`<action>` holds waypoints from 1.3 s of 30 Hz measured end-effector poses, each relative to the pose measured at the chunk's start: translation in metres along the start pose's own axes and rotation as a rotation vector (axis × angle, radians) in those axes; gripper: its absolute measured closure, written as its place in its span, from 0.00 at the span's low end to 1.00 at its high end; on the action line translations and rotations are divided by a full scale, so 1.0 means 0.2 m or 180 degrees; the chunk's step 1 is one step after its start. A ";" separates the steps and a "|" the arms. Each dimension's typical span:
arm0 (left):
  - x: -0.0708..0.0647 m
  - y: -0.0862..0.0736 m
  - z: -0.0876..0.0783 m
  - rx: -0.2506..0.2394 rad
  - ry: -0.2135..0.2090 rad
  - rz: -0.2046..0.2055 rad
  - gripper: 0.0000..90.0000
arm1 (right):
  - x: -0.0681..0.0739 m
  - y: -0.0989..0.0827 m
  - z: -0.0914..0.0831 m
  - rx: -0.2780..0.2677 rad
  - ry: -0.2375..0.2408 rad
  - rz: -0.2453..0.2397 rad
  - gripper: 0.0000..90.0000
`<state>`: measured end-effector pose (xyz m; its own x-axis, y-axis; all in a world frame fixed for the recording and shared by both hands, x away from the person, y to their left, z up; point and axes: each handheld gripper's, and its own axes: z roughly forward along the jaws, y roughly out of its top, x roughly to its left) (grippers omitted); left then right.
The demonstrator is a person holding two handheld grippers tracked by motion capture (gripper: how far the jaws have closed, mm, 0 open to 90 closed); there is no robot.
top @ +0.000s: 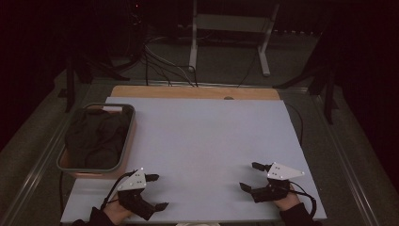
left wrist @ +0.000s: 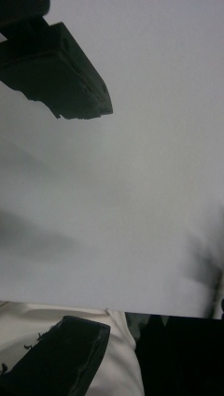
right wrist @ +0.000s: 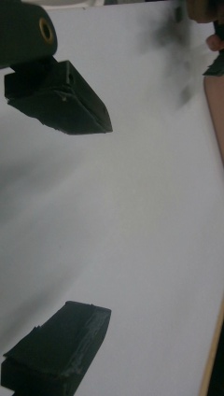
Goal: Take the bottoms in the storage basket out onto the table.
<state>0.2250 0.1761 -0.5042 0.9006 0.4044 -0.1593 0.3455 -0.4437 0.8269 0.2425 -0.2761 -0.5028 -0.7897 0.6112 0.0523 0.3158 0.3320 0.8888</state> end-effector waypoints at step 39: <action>-0.05 0.09 0.06 0.0489 -0.0393 0.0156 0.00 | 0.06 0.00 -0.03 0.0019 0.0036 -0.0032 0.11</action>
<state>0.2257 0.1556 -0.4948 0.9396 0.2823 -0.1935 0.3280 -0.5810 0.7449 0.2290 -0.2732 -0.4998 -0.7988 0.5996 0.0486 0.3109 0.3424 0.8866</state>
